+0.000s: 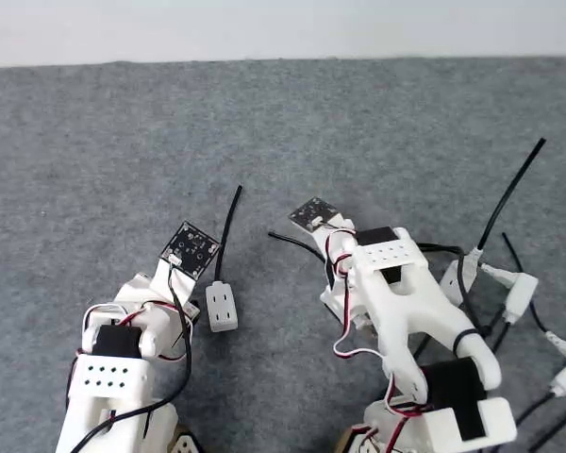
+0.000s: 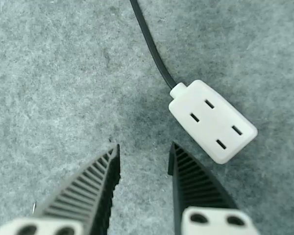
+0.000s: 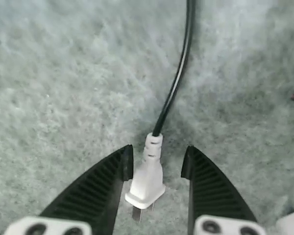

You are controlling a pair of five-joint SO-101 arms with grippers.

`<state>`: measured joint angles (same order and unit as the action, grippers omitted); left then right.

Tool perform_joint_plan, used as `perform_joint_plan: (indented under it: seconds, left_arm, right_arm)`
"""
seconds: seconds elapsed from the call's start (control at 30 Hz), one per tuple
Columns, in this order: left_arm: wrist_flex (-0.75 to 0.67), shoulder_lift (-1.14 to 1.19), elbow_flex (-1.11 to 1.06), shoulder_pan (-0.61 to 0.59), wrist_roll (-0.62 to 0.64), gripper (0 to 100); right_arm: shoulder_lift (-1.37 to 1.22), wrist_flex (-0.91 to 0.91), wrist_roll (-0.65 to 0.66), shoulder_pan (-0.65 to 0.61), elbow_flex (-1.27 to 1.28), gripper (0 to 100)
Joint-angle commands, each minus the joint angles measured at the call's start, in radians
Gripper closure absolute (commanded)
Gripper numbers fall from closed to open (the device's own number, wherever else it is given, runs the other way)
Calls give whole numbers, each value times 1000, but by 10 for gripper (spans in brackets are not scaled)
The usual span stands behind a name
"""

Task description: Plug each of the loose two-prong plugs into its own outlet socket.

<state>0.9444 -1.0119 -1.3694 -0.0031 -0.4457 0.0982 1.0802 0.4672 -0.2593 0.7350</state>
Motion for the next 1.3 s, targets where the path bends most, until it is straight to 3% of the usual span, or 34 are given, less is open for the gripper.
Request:
perform_joint_plan:
  seconds: [0.0, 0.2, 0.37, 1.1, 1.27]
  left_arm:
    - [-23, -17, 35, -3, 8, 848]
    - [-23, -17, 35, -5, 8, 848]
    - [-23, -17, 35, -5, 8, 848]
    - [-38, -17, 25, -5, 8, 848]
    - [-38, -17, 25, -5, 8, 848]
  right_arm:
    - [18, -13, -8, -2, -14, 824]
    - [58, -12, -12, -2, -14, 838]
    - [59, -12, -12, -2, -14, 985]
    - [70, -10, -8, -12, 17, 951]
    - [70, 73, -6, -10, -44, 928]
